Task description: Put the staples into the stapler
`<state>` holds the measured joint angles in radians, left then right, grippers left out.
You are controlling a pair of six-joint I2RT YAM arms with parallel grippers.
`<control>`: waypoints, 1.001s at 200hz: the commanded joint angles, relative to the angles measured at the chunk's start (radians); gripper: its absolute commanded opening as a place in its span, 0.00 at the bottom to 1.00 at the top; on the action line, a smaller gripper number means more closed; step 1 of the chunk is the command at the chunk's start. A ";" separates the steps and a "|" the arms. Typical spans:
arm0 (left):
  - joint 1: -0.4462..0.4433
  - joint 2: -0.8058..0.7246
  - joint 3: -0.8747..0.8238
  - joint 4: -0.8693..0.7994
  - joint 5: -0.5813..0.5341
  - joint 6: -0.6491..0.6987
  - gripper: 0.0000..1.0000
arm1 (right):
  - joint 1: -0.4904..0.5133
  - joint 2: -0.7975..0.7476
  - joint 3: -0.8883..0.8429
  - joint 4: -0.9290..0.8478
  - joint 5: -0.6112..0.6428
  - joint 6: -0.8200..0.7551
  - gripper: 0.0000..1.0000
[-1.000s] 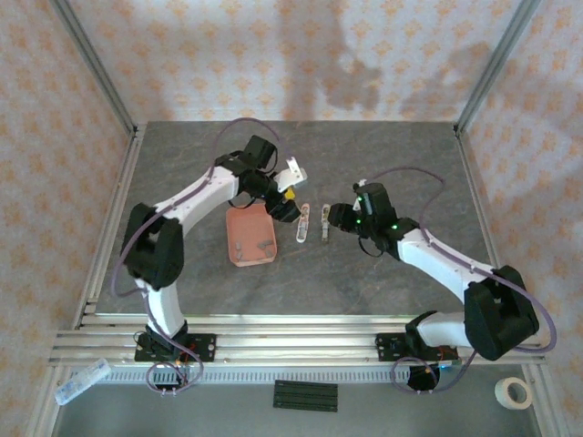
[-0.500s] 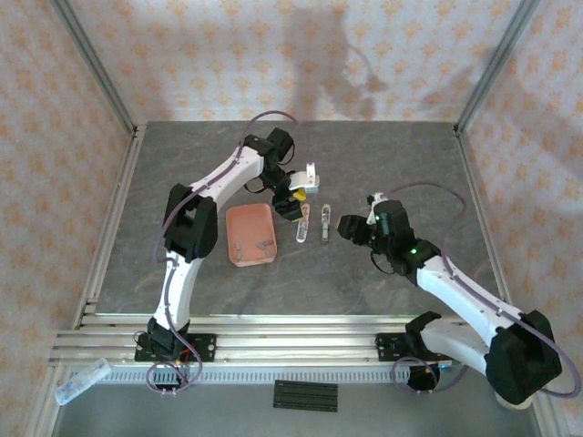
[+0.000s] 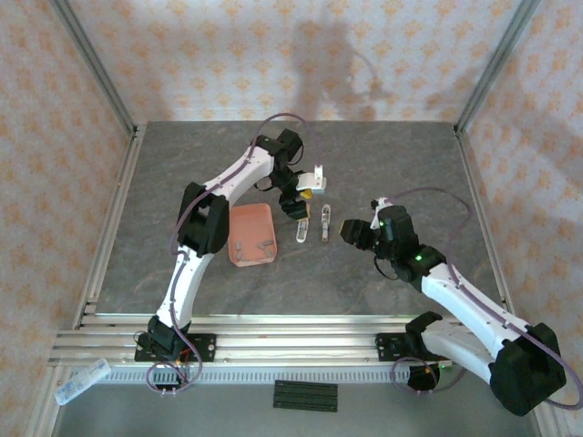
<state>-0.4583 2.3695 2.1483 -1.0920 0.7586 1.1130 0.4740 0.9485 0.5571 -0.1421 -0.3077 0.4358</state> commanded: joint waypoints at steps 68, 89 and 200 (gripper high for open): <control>-0.006 0.011 -0.013 -0.035 -0.007 0.051 0.71 | -0.006 -0.015 -0.017 0.002 0.017 0.023 0.50; -0.006 0.006 -0.026 -0.035 -0.005 0.053 0.70 | -0.005 -0.010 -0.014 0.007 0.016 0.024 0.50; -0.016 -0.044 -0.059 -0.057 0.007 0.071 0.67 | -0.006 -0.014 -0.016 0.003 0.008 0.023 0.45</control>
<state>-0.4606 2.3699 2.0998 -1.1061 0.7517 1.1545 0.4740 0.9489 0.5476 -0.1417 -0.3077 0.4522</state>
